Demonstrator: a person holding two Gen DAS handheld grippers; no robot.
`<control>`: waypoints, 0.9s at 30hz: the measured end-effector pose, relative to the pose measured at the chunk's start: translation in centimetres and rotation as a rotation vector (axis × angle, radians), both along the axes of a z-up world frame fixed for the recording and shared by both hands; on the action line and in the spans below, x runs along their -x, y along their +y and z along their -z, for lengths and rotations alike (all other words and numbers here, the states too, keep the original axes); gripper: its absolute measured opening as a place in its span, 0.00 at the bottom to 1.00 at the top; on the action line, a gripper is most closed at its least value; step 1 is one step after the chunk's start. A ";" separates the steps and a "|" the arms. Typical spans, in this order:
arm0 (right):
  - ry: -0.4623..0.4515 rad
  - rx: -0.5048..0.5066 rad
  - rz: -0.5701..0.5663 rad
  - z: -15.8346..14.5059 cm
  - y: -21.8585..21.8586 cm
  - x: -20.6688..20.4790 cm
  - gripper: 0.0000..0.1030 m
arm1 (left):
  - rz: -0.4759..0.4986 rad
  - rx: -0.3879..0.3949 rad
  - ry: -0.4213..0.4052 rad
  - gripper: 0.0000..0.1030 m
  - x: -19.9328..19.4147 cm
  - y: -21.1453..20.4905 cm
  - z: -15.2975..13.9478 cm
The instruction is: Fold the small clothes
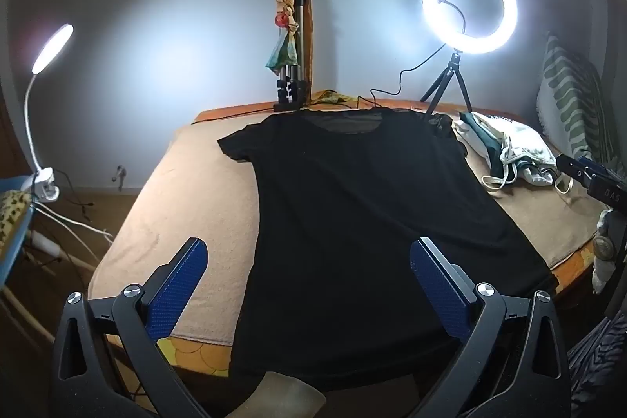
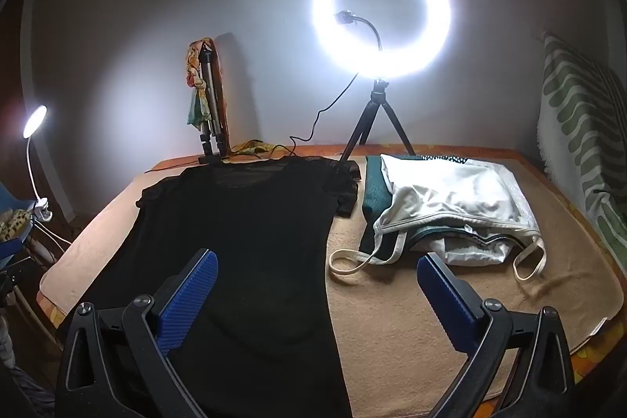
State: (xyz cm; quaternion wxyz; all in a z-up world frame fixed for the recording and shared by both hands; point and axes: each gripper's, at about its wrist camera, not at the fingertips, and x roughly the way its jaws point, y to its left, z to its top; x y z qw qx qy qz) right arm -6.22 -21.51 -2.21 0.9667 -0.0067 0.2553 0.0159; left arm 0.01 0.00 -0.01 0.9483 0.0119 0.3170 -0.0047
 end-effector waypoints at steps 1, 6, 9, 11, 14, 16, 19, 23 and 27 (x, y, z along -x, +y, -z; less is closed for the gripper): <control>0.003 -0.003 -0.001 0.0 0.1 0.0 1.00 | -0.001 0.006 0.000 1.00 0.0 0.0 0.0; 0.022 -0.018 -0.008 0.0 0.4 -0.1 1.00 | -0.003 0.012 -0.011 1.00 0.5 0.0 -0.3; 0.028 -0.019 -0.016 -0.2 0.6 -0.1 1.00 | -0.015 0.010 -0.027 1.00 0.8 1.4 0.7; 0.029 -0.017 -0.023 0.0 -0.9 0.3 1.00 | -0.024 0.018 -0.029 1.00 0.8 1.7 0.8; 0.003 0.036 -0.018 -0.4 1.1 0.4 1.00 | -0.034 0.026 -0.019 1.00 0.6 1.4 0.8; 0.007 0.035 -0.023 -0.4 1.0 0.4 1.00 | -0.031 0.031 -0.019 1.00 0.7 1.4 0.8; 0.009 0.038 -0.013 -0.3 1.5 -0.1 1.00 | -0.029 0.034 -0.016 1.00 0.6 1.4 0.6; 0.004 0.037 -0.013 -0.2 1.6 -0.1 1.00 | -0.031 0.032 -0.013 1.00 0.5 1.2 0.5; 0.005 0.041 -0.020 -0.1 1.7 0.0 1.00 | -0.031 0.032 -0.011 1.00 0.4 1.1 0.3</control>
